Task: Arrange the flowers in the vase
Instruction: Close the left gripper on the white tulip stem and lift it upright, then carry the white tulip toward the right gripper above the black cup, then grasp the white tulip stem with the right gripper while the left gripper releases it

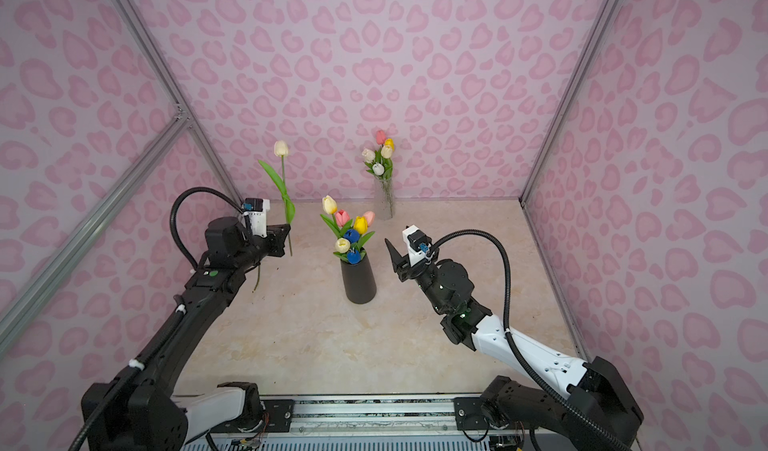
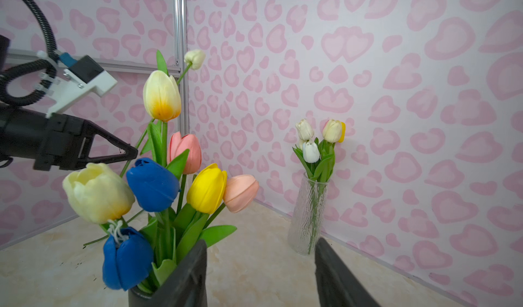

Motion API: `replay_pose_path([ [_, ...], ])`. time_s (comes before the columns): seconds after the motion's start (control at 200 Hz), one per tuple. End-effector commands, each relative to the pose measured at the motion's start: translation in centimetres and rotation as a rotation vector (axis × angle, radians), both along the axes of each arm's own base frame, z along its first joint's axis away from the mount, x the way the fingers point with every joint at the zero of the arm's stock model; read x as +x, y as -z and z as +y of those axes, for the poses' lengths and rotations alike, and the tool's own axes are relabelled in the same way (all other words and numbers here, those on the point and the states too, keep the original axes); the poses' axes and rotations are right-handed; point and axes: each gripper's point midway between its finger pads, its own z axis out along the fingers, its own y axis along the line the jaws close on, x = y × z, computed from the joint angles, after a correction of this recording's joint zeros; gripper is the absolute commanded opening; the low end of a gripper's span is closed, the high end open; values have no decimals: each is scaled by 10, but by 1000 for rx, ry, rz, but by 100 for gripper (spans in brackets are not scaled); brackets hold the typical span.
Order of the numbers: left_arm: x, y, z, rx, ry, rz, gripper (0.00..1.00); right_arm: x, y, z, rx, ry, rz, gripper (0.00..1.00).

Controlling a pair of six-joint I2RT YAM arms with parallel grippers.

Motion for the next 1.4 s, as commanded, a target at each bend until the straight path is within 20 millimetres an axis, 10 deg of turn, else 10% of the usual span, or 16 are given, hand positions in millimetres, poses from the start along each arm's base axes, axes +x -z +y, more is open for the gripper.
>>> replay_pose_path([
  [0.0,-36,-76,-33,-70,210,-344,3,-6,-23,5,60,-51,-25,60],
  [0.24,-116,-121,-82,-83,548,-549,3,-31,-67,39,64,-290,0,55],
  [0.455,-139,-127,-113,-97,736,-560,3,-57,-87,90,24,-575,37,53],
  [1.045,-135,-114,-152,-107,872,-506,3,-66,-107,114,55,-690,-1,52],
  [1.39,-129,-108,-155,-100,874,-491,3,-63,-110,113,35,-664,-13,28],
])
